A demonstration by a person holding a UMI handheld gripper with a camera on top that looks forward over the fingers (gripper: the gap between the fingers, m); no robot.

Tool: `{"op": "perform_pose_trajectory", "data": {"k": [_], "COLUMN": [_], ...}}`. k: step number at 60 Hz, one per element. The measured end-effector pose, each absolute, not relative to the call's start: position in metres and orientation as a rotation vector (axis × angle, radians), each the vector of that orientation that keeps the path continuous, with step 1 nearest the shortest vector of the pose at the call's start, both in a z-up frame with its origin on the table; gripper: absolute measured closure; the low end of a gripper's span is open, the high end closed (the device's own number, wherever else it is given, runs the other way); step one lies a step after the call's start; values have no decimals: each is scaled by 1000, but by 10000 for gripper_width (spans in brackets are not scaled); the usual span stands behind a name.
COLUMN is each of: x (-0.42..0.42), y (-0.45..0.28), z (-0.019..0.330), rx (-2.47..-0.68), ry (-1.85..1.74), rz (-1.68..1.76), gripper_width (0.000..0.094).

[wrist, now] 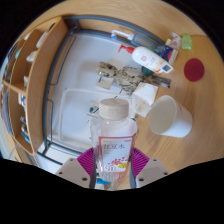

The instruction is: Pour water

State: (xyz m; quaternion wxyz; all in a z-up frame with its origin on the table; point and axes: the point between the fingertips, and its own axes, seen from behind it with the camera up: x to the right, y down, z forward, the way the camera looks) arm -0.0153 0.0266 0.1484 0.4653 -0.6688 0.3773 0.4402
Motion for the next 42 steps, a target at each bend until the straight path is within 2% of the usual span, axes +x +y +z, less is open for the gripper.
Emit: {"op": "perform_pose_trajectory", "data": {"k": [15, 33, 42], "x": [-15, 4, -5], "y": [42, 51, 51], "z": [137, 155, 154], "rx": [-1572, -1244, -1286], "ry": [1192, 1507, 1506], "rz": [1325, 1584, 1588], "gripper_width": [467, 466, 466]}}
